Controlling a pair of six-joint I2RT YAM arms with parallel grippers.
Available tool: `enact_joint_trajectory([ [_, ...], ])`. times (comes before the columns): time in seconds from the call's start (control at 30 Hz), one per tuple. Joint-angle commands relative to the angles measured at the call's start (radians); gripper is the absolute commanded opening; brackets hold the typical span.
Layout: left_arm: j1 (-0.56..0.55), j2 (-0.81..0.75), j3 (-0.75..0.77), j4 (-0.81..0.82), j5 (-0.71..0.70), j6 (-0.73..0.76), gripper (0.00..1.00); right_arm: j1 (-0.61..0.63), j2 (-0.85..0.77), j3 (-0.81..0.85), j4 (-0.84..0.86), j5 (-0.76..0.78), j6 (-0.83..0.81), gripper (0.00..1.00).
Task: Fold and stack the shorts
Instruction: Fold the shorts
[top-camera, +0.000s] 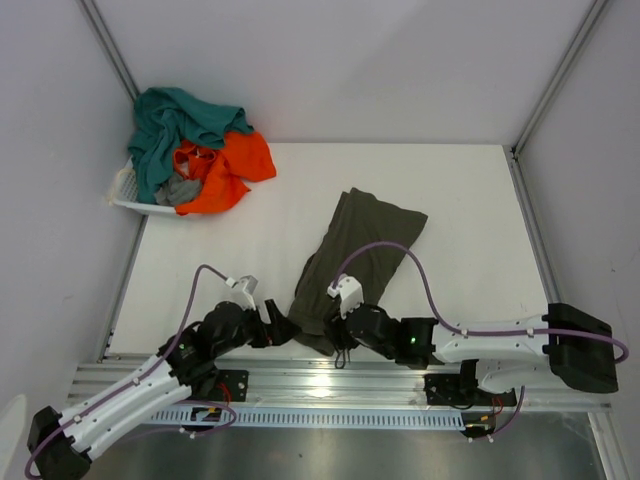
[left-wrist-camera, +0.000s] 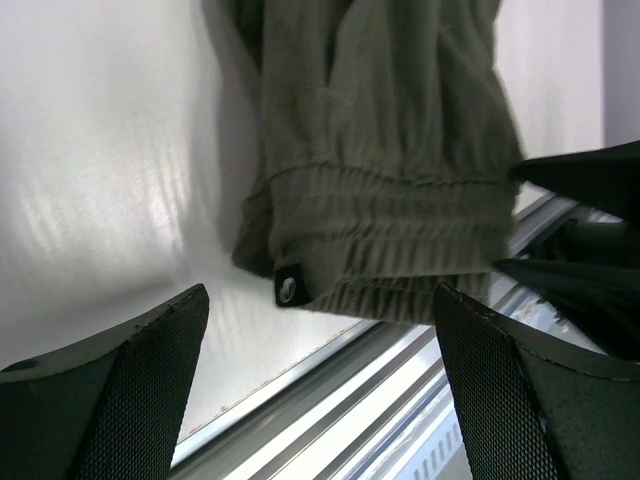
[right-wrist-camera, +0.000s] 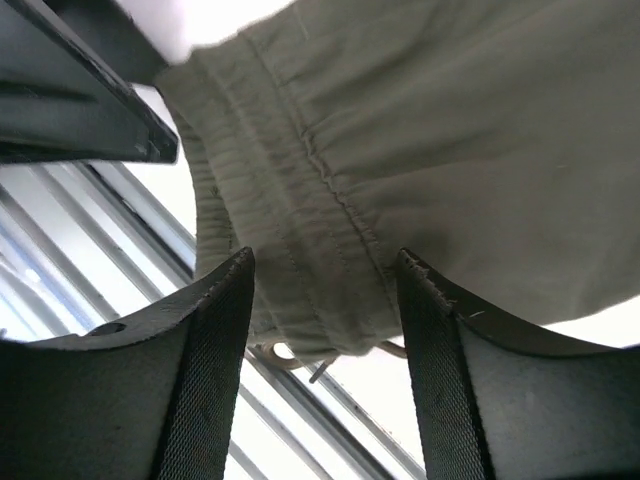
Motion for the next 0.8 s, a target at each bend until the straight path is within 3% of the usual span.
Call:
enact_joint_trajectory([
  [0.0, -0.003, -0.035, -0.044, 0.053, 0.003, -0.047, 0.94, 0.009, 0.058, 0.009, 0.083, 0.029, 0.020, 0.59],
  [0.17, -0.003, -0.108, -0.127, 0.128, 0.009, -0.076, 0.95, -0.038, 0.164, -0.006, 0.159, -0.037, 0.044, 0.56],
  [0.43, -0.003, -0.027, -0.110, 0.153, -0.023, -0.039, 0.95, -0.077, 0.400, -0.020, 0.319, -0.185, 0.136, 0.58],
  [0.57, -0.003, -0.036, -0.042, 0.087, -0.080, -0.018, 0.95, -0.041, 0.493, 0.006, 0.374, -0.195, 0.164, 0.72],
  [0.77, 0.022, -0.117, 0.060, -0.116, -0.150, 0.015, 0.95, -0.035, 0.538, 0.026, 0.390, -0.180, 0.251, 0.73],
])
